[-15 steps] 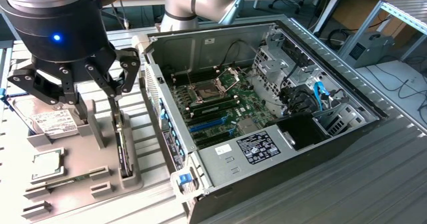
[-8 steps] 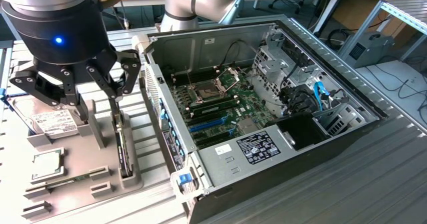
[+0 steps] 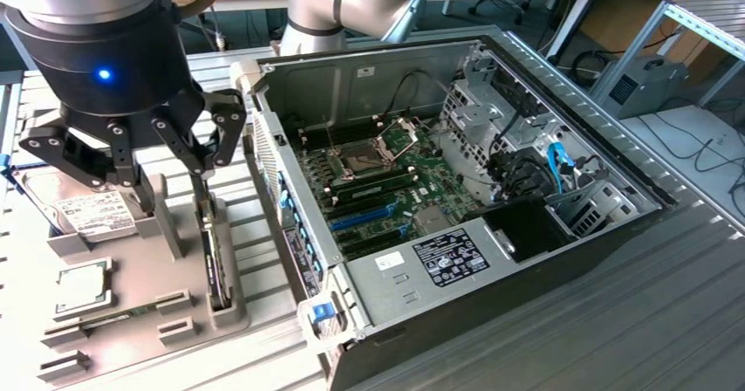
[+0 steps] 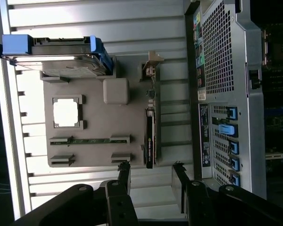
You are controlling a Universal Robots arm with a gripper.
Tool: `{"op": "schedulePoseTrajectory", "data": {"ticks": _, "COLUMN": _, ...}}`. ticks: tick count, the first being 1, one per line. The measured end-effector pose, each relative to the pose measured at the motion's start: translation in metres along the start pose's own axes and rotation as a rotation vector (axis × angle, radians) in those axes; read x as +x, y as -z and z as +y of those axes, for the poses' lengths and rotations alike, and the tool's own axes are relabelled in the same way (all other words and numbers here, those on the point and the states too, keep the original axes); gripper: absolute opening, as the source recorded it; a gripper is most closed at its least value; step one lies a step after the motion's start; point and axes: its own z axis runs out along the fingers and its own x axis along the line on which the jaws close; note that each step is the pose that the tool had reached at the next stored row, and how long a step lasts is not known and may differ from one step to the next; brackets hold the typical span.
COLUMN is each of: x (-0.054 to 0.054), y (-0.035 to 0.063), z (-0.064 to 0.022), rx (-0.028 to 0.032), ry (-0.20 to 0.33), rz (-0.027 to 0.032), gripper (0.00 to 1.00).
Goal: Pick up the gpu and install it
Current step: 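Pick up the gpu and move the gpu toward the slot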
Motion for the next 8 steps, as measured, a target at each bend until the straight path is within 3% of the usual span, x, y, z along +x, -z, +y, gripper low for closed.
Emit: {"op": "schedulePoseTrajectory", "data": {"ticks": 8, "x": 0.0001, "y": -0.0021, "z": 0.0000, "rx": -0.0001, "ry": 0.000, "rz": -0.0001, "gripper": 0.48}}
